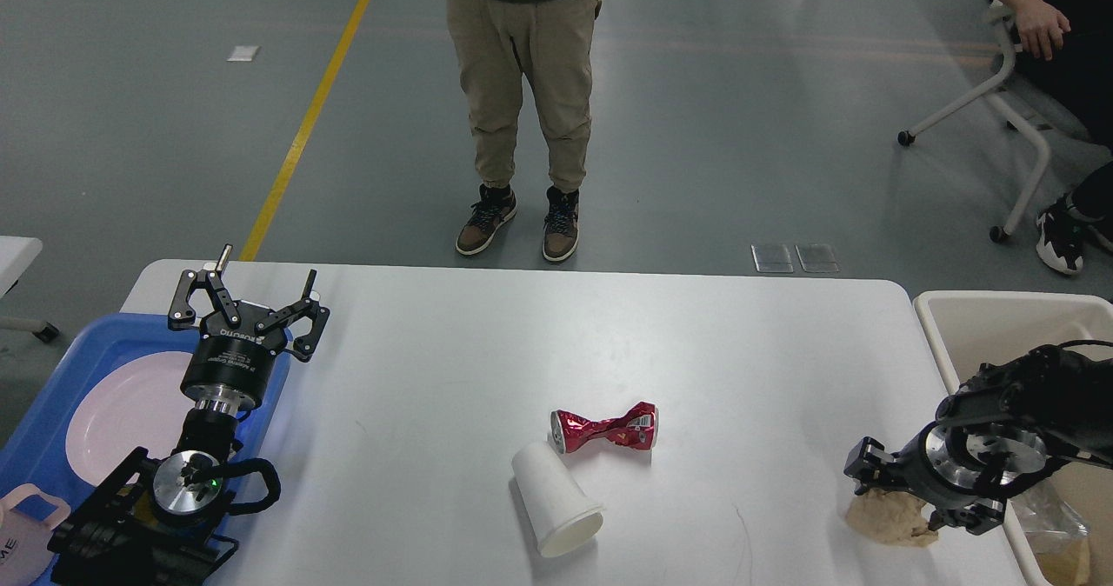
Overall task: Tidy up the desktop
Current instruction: 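Lower the right gripper and grasp the crumpled beige paper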
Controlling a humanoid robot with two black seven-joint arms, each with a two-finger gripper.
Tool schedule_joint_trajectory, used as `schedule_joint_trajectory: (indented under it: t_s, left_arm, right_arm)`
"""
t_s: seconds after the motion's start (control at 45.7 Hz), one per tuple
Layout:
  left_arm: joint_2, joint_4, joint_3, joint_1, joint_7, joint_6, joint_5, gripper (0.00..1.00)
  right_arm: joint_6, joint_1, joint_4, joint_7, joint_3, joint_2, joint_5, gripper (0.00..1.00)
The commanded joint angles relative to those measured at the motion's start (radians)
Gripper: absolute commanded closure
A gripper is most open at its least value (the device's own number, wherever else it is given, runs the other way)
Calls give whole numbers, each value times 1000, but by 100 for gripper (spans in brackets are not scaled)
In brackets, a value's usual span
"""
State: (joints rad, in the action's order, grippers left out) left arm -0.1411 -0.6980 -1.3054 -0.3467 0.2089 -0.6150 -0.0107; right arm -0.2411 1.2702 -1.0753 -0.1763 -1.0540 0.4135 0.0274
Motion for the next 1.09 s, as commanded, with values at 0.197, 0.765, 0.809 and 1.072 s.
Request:
schedule_joint_trajectory:
  t_s: [0.197,0.765,0.809,1.072]
  left_arm:
    - [0,0,0,0,0,1,0,4]
    - [0,0,0,0,0,0,0,4]
    - [0,0,0,0,0,0,0,4]
    - [0,0,0,0,0,1,0,4]
  right_arm:
    - [0,-11,-9,0,9,2,2,93]
    - [12,12,-38,-3,25,10,43,100]
    - [12,12,-37,-3,25,10,45,100]
    - [-10,61,-89,-3,22,51,57,100]
